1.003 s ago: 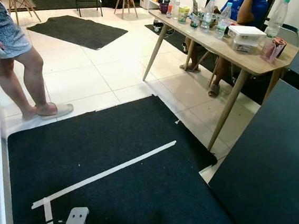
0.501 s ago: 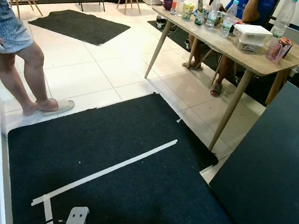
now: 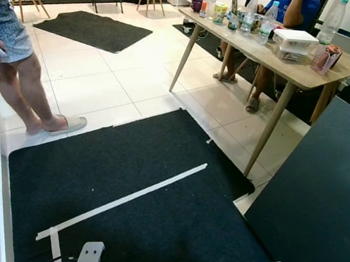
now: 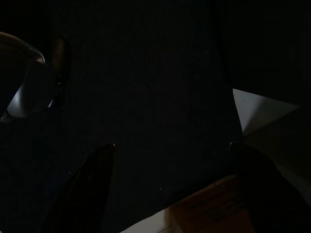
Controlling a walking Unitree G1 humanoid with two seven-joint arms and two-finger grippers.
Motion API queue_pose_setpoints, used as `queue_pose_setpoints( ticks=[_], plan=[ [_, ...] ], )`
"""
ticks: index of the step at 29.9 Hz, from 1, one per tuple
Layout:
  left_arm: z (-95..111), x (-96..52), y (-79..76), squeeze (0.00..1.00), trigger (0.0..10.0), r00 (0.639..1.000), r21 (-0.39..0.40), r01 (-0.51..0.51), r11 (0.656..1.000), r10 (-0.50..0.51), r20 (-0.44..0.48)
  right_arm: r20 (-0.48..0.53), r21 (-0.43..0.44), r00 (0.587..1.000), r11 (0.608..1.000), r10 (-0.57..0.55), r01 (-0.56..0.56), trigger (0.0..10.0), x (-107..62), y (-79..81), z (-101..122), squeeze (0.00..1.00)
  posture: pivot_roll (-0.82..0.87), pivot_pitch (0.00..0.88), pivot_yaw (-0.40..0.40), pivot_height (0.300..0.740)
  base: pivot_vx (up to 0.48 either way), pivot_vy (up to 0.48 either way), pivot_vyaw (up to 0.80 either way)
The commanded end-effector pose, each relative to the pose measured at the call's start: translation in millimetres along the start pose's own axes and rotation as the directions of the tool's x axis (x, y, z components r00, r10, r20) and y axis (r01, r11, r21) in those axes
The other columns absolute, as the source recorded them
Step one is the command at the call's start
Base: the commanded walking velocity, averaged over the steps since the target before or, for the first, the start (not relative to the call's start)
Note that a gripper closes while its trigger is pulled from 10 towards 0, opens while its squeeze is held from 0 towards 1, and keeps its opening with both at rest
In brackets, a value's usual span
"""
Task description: Restocking fridge
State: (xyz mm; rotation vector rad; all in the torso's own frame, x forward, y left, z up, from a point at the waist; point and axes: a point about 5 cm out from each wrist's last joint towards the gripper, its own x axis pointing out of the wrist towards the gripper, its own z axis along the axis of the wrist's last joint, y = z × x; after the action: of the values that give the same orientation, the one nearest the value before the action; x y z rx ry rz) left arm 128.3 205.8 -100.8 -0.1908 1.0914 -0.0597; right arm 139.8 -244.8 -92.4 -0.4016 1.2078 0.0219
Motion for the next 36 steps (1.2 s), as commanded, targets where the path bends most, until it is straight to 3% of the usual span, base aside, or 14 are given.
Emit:
queue_pose_setpoints(
  ticks=[1, 9, 23, 31, 33, 36],
  plan=[
    [-1.9, 1.7, -5.8, 0.00, 10.0, 1.000, 0.023, 0.018, 1.000, -0.018, -0.019, -0.011, 0.000, 1.000, 1.000, 0.001, -0.001, 10.0, 0.1, 3.8, -1.9, 0.00, 0.00, 0.000, -0.064, 0.740, 0.000, 0.000, 0.00],
    [-1.6, 1.8, -5.6, 0.00, 10.0, 1.000, 0.027, 0.011, 1.000, -0.011, -0.016, -0.026, -0.003, 1.000, 1.000, 0.003, -0.003, 10.0, -0.2, 3.1, -6.7, 0.00, 0.01, 0.000, -0.067, 0.740, 0.000, 0.000, 0.00],
    [0.7, 1.4, -3.6, 0.00, 10.0, 1.000, 0.043, 0.004, 0.999, -0.003, -0.010, -0.042, -0.021, 0.998, 0.999, -0.040, 0.039, 10.0, -2.2, -14.8, -17.7, 0.00, 0.00, 0.000, -0.065, 0.740, 0.000, 0.000, 0.00],
    [-2.7, 0.6, 0.0, 0.00, 10.0, 0.999, 0.049, -0.036, 0.998, 0.038, -0.036, -0.074, 0.006, 0.997, 0.999, -0.032, 0.032, 10.0, -2.7, -6.3, -28.1, 0.00, -0.02, 0.000, -0.046, 0.740, 0.000, 0.000, 0.00],
    [-0.3, -0.9, 7.8, 0.00, 10.0, 0.993, 0.177, -0.082, 0.981, 0.095, -0.066, -0.060, -0.013, 0.998, 1.000, 0.001, -0.002, 10.0, -2.6, 1.9, -29.1, 0.00, -0.01, 0.000, -0.037, 0.740, 0.000, 0.000, 0.00],
    [0.7, -1.9, 10.1, 0.00, 10.0, 0.995, 0.110, -0.081, 0.991, 0.086, -0.043, -0.061, 0.001, 0.998, 1.000, 0.018, -0.018, 10.0, -2.5, 9.0, -30.1, 0.00, -0.02, 0.000, -0.021, 0.740, 0.000, 0.000, 0.00]
  ],
)
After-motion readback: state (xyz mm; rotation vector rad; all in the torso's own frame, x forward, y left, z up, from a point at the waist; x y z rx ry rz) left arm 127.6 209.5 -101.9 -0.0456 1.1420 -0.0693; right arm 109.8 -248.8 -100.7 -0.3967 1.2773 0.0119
